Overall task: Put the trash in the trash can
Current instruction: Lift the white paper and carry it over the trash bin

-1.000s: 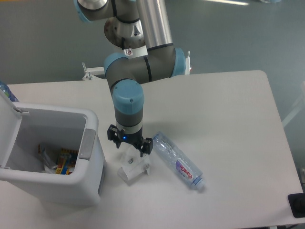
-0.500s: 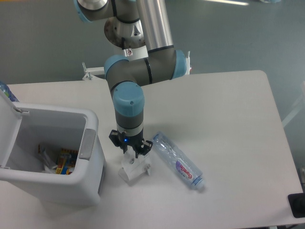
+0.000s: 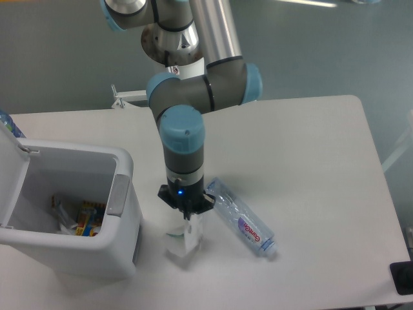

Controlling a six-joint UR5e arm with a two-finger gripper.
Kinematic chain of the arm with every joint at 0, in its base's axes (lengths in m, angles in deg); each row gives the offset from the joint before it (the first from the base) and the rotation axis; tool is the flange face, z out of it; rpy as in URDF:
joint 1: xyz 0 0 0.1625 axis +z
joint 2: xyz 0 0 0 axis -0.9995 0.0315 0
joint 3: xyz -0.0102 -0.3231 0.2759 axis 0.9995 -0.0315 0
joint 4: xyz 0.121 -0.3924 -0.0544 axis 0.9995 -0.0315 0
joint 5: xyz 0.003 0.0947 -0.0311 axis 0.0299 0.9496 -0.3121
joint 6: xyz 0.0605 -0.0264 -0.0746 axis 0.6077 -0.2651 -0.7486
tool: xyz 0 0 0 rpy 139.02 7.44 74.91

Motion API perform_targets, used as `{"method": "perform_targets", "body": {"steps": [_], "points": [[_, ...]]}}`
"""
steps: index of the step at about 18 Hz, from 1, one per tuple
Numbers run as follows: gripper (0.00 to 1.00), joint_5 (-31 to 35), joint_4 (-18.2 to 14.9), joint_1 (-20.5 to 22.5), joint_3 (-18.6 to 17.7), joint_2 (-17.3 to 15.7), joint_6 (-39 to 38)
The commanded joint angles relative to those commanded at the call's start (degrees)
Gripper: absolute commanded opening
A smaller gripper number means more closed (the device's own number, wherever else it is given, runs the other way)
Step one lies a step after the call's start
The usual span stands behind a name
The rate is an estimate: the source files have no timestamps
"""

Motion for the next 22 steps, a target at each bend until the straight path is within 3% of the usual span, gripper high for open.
{"method": "perform_targets", "body": {"steps": [3,5,11,14,17,22], "points": [[0.0,-5.51,-0.09,2.9,5.44,-1.05,-1.05],[0.0,-11.84,-0.26,5.54,8.35,-2.72,-6.04],[0.0,-15.9,-0.26,6.7,11.26,-8.78,-15.97],[0.0,-19.68,-0.61,5.91,10.74,-13.69,-19.85],[0.0,-20.13,-0.7,2.93,7.15,-19.23,-22.23],[0.0,-20.21,-0.7,-4.37,3.8,-21.89,-22.41]]}}
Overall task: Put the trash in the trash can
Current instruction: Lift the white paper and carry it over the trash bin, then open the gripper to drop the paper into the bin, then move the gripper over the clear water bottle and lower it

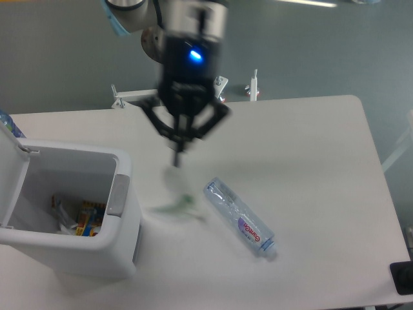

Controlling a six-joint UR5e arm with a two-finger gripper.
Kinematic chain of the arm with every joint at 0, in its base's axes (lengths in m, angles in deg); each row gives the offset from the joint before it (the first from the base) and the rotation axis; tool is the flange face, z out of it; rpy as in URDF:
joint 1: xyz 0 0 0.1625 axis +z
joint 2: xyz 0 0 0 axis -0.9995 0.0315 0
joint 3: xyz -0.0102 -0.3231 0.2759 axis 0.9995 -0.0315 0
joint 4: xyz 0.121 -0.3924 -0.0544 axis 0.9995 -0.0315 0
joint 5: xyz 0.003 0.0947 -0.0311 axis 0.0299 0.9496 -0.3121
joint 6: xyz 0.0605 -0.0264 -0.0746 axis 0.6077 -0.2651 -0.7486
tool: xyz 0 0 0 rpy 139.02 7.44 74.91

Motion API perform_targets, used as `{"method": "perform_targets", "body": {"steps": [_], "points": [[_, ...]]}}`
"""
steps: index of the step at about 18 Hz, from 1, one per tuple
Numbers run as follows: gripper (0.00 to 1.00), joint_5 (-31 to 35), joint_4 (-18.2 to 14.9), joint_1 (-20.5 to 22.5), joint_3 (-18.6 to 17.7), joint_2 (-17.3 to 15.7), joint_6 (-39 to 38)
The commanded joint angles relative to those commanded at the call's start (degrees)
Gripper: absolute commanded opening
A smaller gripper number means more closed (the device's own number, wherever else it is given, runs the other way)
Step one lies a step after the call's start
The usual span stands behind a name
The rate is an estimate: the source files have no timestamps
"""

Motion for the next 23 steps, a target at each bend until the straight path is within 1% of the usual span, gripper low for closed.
{"method": "perform_targets", "body": {"steps": [2,3,5,7,9,10,11,12,14,16,18,19,21,23], "points": [[0.0,0.17,0.0,-3.42,-0.88,0.44,-0.53],[0.0,0.17,0.0,-4.49,-1.75,0.44,-0.44],[0.0,0.26,0.09,-5.55,-2.9,0.44,-0.26],[0.0,0.26,0.09,-6.25,-2.9,1.31,-0.18],[0.38,0.26,0.35,-7.13,-2.73,1.76,0.44],[0.51,0.26,0.52,-7.22,-2.47,1.84,0.53],[0.6,0.26,0.53,-7.22,-2.11,1.93,0.96],[0.72,0.26,0.61,-7.13,-1.85,2.19,1.58],[0.82,0.44,0.61,-7.13,-1.23,2.29,1.93],[0.87,0.44,0.61,-7.13,-0.71,2.29,1.58],[0.95,0.44,0.53,-6.78,-0.18,2.37,0.88],[1.0,0.44,0.44,-5.65,-0.44,2.37,0.27],[1.0,0.44,0.35,-1.27,-0.71,2.55,-4.54],[1.0,1.57,-0.09,1.73,-0.7,4.56,-6.76]]}}
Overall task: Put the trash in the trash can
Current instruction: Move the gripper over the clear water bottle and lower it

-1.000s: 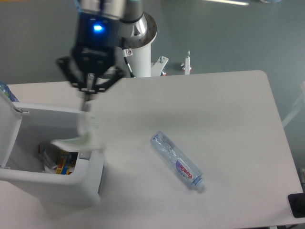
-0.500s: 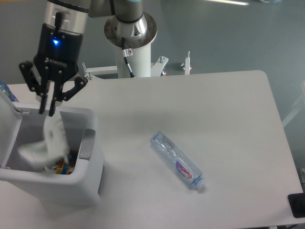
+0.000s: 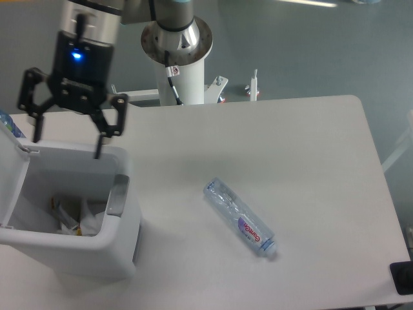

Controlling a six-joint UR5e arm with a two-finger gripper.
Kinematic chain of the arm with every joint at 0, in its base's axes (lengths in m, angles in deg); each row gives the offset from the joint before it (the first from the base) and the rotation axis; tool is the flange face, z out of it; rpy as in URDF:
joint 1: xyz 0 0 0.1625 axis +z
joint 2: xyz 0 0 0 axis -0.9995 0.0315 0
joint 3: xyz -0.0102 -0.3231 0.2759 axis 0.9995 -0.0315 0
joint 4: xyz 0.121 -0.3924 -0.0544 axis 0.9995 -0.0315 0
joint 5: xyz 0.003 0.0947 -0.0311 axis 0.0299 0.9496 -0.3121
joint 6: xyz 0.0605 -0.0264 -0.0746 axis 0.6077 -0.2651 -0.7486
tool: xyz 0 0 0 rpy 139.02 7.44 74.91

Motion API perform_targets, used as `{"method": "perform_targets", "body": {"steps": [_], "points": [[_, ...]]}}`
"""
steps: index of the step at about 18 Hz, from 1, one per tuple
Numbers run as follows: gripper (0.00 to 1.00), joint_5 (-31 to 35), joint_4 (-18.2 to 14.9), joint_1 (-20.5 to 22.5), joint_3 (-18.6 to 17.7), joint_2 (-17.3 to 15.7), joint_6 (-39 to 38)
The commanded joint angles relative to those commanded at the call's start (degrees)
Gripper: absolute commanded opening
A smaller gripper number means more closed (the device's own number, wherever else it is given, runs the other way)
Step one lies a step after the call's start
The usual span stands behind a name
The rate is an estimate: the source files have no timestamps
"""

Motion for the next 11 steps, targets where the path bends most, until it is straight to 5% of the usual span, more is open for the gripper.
{"method": "perform_targets", "body": {"steps": [5,11], "points": [[1.0,7.28,-0.62,7.99,-0.35,5.09,-4.13],[1.0,17.83,-3.34,9.68,-1.32,12.57,-6.59]]}}
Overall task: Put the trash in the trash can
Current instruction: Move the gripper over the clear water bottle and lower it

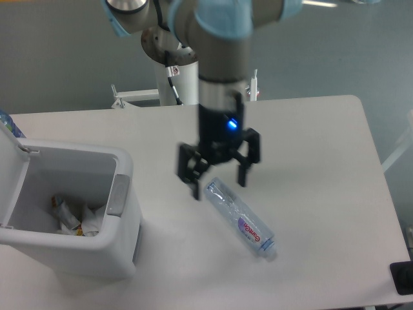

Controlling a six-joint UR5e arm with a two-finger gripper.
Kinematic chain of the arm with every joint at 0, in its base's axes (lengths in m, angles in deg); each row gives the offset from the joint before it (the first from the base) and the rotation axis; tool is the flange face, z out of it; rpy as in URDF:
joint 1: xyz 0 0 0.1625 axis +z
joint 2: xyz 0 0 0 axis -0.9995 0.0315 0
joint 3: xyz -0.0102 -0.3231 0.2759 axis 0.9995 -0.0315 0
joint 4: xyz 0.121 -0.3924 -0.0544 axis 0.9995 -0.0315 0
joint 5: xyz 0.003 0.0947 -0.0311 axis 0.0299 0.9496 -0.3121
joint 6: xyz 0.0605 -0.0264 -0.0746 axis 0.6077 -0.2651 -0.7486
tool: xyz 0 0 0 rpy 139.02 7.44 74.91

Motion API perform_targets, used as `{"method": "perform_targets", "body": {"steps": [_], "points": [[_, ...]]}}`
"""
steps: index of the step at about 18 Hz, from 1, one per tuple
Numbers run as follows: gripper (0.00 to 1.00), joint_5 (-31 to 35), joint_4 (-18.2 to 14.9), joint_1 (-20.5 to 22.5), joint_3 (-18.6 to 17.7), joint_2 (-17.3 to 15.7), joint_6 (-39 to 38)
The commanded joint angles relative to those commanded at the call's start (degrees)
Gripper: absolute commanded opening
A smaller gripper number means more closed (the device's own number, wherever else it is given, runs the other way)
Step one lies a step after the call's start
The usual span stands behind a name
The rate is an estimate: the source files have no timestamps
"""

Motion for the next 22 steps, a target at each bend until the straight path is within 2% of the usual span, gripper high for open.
{"method": "perform_targets", "body": {"steps": [5,9,12,16,22], "points": [[1.0,6.34,0.09,1.31,0.26,5.63,-2.03],[1.0,6.34,0.26,2.99,0.7,9.41,-1.42],[1.0,5.82,0.7,2.81,1.58,11.34,-1.24],[1.0,5.81,0.96,1.32,4.04,15.82,-1.42],[1.0,6.17,0.97,0.35,4.04,17.85,-1.33]]}}
